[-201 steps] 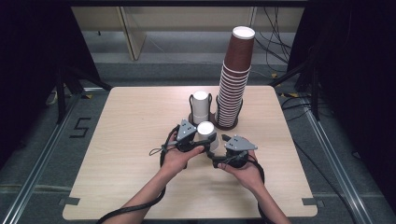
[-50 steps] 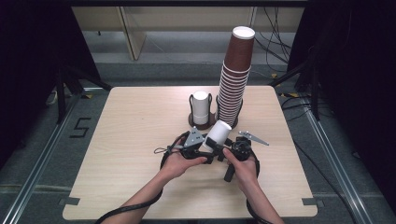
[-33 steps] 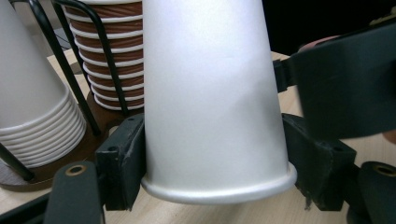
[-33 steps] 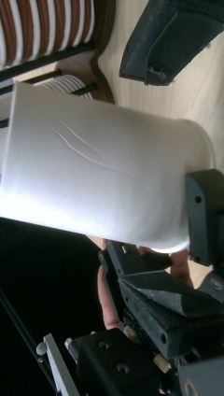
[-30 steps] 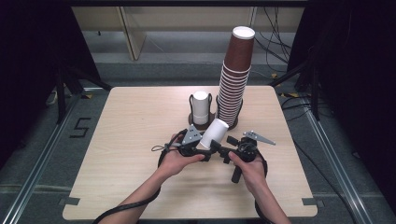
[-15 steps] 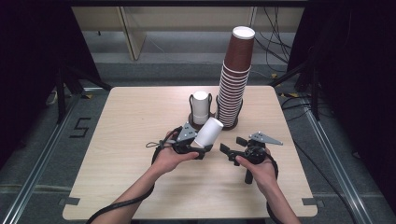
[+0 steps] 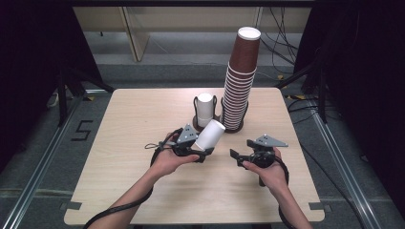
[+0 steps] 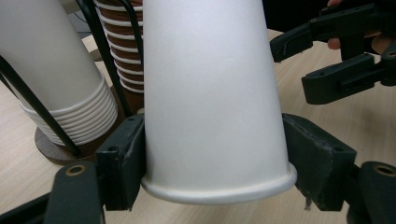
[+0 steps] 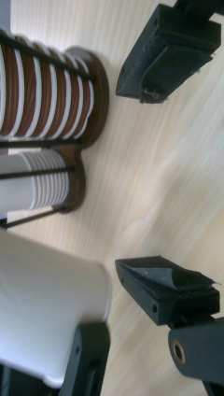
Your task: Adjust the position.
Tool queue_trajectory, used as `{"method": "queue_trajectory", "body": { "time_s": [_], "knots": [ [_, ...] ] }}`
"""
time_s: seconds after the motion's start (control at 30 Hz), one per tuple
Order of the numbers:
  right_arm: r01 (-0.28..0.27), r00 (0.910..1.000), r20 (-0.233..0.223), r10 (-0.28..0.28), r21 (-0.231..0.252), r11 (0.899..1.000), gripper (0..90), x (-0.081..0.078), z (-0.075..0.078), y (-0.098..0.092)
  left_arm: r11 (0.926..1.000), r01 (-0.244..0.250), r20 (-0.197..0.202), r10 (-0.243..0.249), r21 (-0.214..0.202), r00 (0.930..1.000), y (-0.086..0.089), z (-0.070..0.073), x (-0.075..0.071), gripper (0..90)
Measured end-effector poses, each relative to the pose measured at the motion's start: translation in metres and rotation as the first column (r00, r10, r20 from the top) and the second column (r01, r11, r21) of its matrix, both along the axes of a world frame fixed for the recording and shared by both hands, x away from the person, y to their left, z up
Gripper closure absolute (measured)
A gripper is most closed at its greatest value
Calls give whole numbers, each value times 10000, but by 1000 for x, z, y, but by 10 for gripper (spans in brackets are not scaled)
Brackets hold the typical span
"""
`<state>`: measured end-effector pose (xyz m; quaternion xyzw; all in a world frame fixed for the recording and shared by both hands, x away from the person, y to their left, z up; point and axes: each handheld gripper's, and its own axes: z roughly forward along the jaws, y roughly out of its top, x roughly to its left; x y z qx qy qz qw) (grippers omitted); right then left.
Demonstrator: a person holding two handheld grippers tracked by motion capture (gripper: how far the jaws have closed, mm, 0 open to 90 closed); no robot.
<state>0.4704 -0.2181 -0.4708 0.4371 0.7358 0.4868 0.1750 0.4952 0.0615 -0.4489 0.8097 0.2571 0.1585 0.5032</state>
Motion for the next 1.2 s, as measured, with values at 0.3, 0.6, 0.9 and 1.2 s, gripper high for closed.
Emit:
{"method": "queue_trajectory", "body": {
  "time_s": [0.3,0.6,0.9,1.2],
  "knots": [
    [-473,9988,-166,452,-1618,9857,176,7,-1,-11,9979,514,-58,-512,397,9987,1,3,-2,266],
    [-1085,9935,-596,967,-2440,9637,177,12,1,-18,9878,1152,-147,-1143,1050,9933,6,6,-5,266],
    [-4010,9145,-2081,3470,-3517,8459,190,16,11,-21,9526,2133,-384,-2100,2168,9769,12,14,-8,266],
    [-5351,8442,-2855,4537,-3989,7447,203,17,17,-18,9141,2771,-743,-2672,2961,9608,10,22,-9,266]
  ]
}}
